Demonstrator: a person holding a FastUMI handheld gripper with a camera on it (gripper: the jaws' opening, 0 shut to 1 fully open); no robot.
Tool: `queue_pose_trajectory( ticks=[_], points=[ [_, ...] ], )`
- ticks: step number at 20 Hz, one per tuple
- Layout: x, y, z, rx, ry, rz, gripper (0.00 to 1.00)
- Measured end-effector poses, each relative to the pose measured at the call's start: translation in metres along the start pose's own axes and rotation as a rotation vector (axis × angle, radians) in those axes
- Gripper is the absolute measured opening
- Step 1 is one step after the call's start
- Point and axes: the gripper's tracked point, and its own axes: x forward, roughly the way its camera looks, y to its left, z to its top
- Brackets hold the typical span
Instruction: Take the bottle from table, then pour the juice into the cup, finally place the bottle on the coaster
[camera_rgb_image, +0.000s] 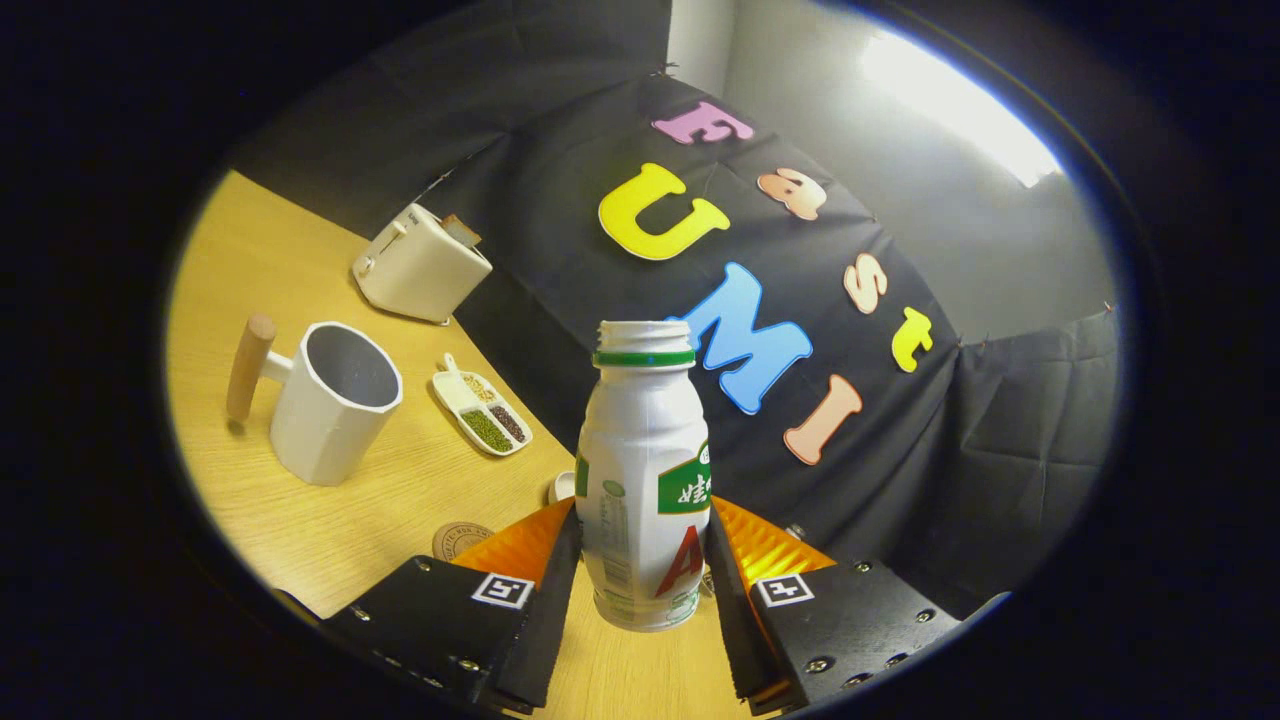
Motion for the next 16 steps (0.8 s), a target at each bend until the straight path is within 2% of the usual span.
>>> queue_pose_trajectory(
  ticks=[16],
  points=[
    [0.015,0.027,0.024,-0.408,-0.042,-0.039,0.66]
  ],
)
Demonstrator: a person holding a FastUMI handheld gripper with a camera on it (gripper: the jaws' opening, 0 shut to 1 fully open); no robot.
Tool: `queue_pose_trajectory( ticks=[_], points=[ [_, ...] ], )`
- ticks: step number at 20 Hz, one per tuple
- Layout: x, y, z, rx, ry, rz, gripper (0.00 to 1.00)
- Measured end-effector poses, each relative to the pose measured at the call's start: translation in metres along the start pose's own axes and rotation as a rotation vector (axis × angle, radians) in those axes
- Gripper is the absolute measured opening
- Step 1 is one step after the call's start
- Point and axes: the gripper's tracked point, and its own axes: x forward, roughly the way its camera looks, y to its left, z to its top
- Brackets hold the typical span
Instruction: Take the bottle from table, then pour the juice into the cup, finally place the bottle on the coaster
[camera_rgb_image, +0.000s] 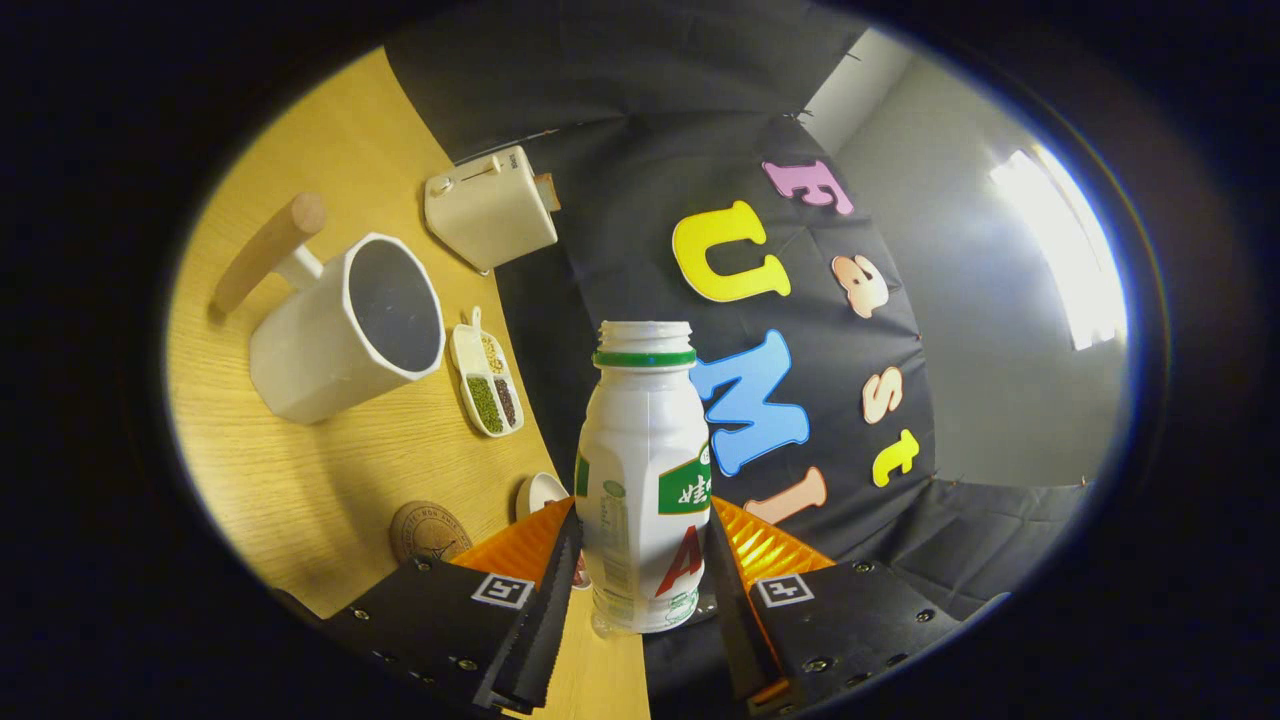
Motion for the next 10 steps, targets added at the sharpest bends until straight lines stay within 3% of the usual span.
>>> queue_pose_trajectory(
  ticks=[10],
  points=[
    [0.0010,-0.0023,0.0072,-0.179,-0.015,-0.028,0.66]
  ],
)
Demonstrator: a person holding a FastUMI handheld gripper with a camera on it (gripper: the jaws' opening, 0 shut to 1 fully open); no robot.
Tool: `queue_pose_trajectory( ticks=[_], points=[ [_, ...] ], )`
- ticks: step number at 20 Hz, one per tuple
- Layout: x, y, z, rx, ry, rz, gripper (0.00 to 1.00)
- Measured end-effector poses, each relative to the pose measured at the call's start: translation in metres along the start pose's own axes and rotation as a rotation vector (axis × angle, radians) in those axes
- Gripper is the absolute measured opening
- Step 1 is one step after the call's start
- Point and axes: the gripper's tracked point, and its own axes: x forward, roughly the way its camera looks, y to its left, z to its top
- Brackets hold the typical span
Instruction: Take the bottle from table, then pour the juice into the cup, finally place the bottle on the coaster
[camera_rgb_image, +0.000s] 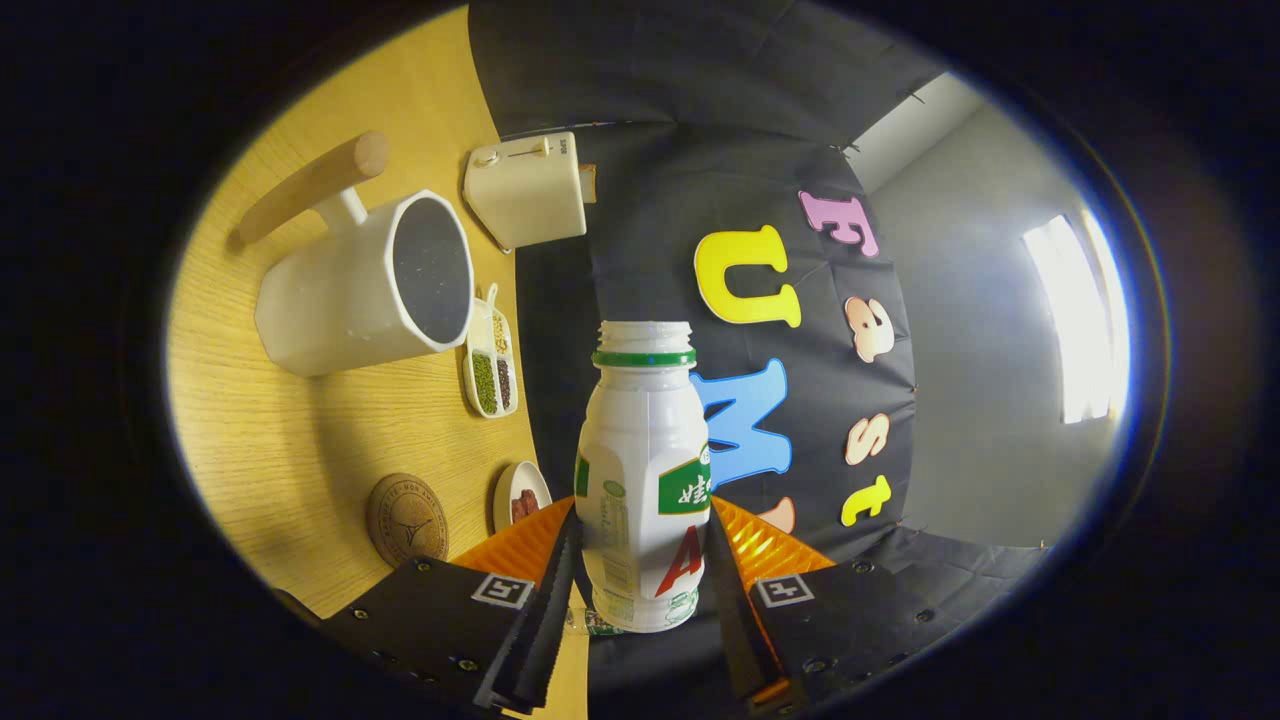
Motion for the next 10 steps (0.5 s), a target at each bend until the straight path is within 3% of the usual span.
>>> queue_pose_trajectory(
  ticks=[10],
  points=[
    [0.003,-0.006,0.015,-0.078,-0.035,-0.022,0.66]
  ],
)
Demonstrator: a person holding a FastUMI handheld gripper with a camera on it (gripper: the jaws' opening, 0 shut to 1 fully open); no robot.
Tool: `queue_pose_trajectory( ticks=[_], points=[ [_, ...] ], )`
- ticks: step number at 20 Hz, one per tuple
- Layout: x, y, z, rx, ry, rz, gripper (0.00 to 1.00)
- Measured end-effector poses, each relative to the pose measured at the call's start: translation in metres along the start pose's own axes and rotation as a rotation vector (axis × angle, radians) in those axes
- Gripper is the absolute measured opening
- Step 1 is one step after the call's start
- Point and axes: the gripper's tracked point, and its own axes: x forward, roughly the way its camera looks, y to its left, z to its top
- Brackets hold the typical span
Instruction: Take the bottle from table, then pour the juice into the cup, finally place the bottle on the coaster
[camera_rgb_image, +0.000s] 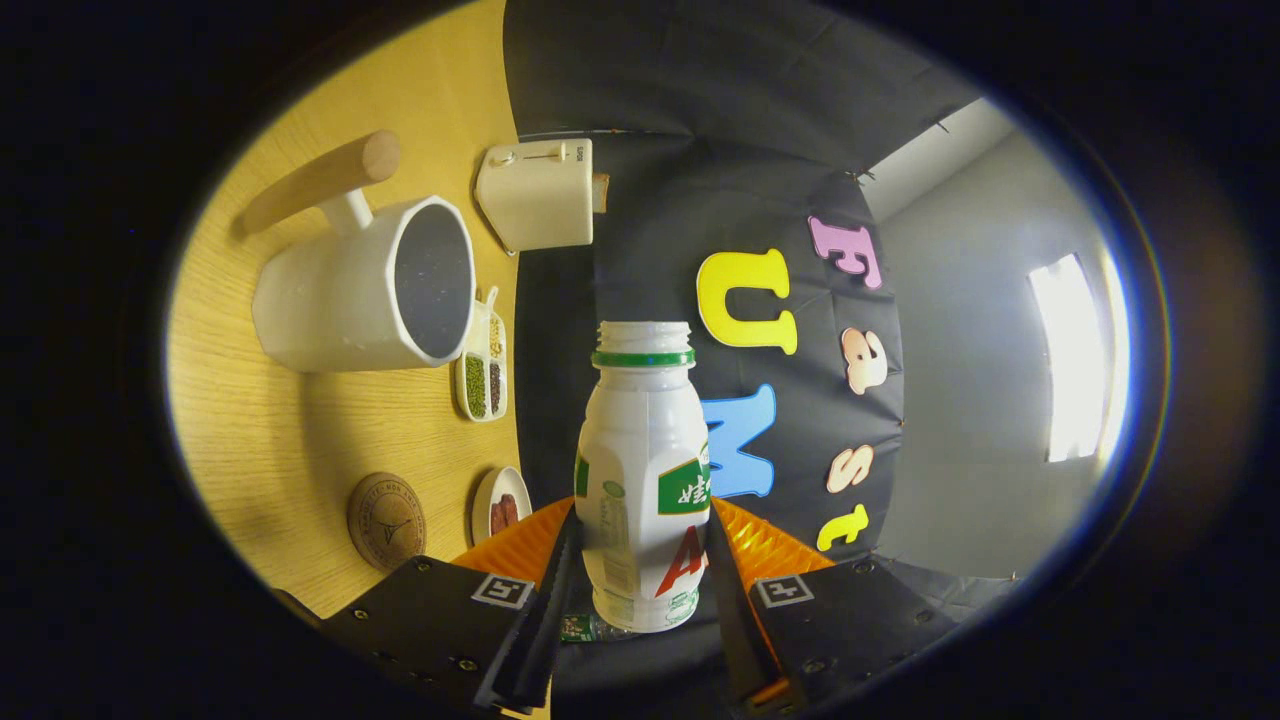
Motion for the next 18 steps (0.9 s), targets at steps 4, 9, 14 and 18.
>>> queue_pose_trajectory(
  ticks=[4,9,14,18],
  points=[
    [-0.0006,-0.0017,0.0014,-0.020,-0.007,-0.002,0.66],
    [-0.0001,-0.0034,0.0026,-0.051,-0.017,-0.004,0.66],
    [0.0011,-0.0053,0.0038,-0.074,-0.025,-0.012,0.66],
    [0.0037,-0.0083,0.0071,-0.099,-0.032,-0.023,0.66]
  ],
)
